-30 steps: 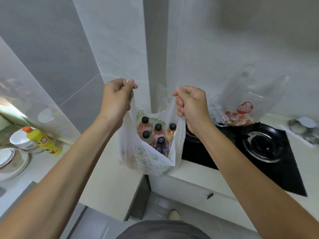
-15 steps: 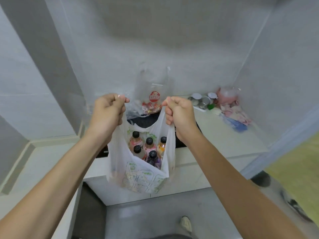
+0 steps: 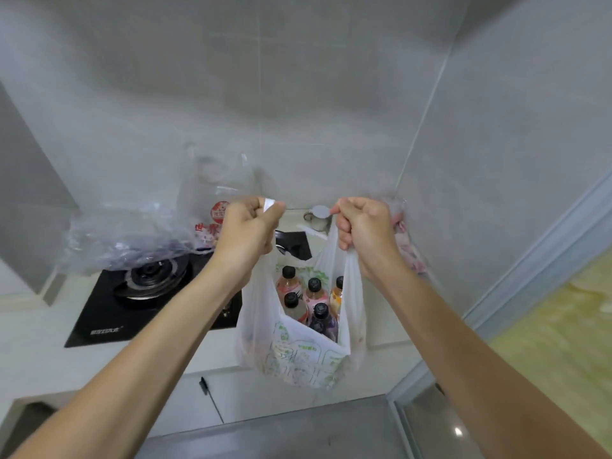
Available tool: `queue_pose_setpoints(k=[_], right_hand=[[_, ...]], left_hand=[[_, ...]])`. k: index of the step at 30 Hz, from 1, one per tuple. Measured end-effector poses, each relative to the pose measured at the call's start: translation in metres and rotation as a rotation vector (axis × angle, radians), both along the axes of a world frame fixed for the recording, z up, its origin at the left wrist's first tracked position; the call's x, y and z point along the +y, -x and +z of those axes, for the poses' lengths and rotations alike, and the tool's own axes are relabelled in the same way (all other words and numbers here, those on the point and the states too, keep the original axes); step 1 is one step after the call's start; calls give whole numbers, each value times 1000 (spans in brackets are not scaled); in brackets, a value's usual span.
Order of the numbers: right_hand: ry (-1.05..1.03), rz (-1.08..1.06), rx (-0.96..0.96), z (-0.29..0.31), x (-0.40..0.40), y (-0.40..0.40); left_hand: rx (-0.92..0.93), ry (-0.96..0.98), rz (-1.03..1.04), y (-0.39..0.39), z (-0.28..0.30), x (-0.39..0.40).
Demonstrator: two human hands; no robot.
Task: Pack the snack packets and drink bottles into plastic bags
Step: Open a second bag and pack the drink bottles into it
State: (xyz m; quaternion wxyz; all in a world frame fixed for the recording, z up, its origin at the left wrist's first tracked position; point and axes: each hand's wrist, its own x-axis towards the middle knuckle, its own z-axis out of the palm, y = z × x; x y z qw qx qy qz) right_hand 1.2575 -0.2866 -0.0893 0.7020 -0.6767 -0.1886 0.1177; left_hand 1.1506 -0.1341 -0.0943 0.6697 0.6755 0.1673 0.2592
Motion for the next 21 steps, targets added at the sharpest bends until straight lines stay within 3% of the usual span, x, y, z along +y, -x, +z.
queue_pose_setpoints(k=[11,21], right_hand=[[42,-121,20,-7,-36,-177],[60,-170,18,-20,0,-301]], left_hand=[[24,-50,-115,-172,-6,-30],[101,-107,-98,-306,-13,4]])
